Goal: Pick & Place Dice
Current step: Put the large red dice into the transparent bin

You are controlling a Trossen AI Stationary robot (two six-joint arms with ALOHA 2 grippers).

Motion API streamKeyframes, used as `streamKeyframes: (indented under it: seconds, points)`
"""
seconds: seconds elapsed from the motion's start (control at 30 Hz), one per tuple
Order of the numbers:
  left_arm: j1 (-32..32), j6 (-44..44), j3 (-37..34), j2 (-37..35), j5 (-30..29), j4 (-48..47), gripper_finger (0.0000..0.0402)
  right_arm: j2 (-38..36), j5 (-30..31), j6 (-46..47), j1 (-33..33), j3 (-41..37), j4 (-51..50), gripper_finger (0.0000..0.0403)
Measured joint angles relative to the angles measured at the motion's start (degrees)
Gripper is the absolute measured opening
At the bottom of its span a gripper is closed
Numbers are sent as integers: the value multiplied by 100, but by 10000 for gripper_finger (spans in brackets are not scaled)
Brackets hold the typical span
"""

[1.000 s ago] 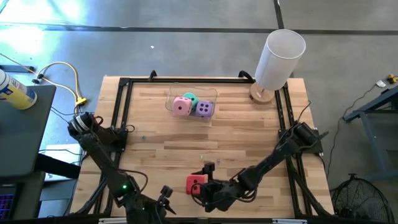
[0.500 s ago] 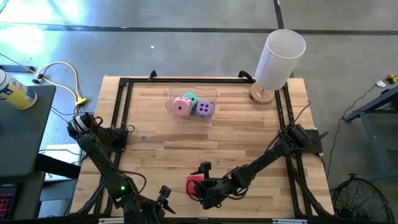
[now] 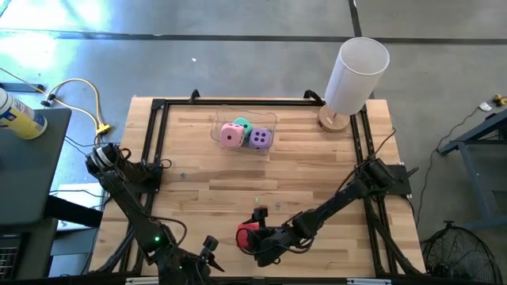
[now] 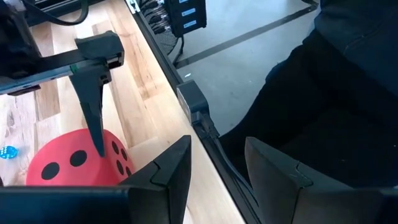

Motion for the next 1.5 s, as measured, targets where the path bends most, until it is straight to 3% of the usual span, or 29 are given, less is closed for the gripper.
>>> streamKeyframes:
  seconds: [0.6,1.27,1.5]
  points:
    - [0,2,0,0,9,33,144,146,-774,593,-188,9,-33,320]
    - [-2,2,0,0,9,31,144,135,-606,-63,-205,0,-55,318]
    - [-2,6,0,0,9,31,144,105,-952,-95,-492,3,-245,318]
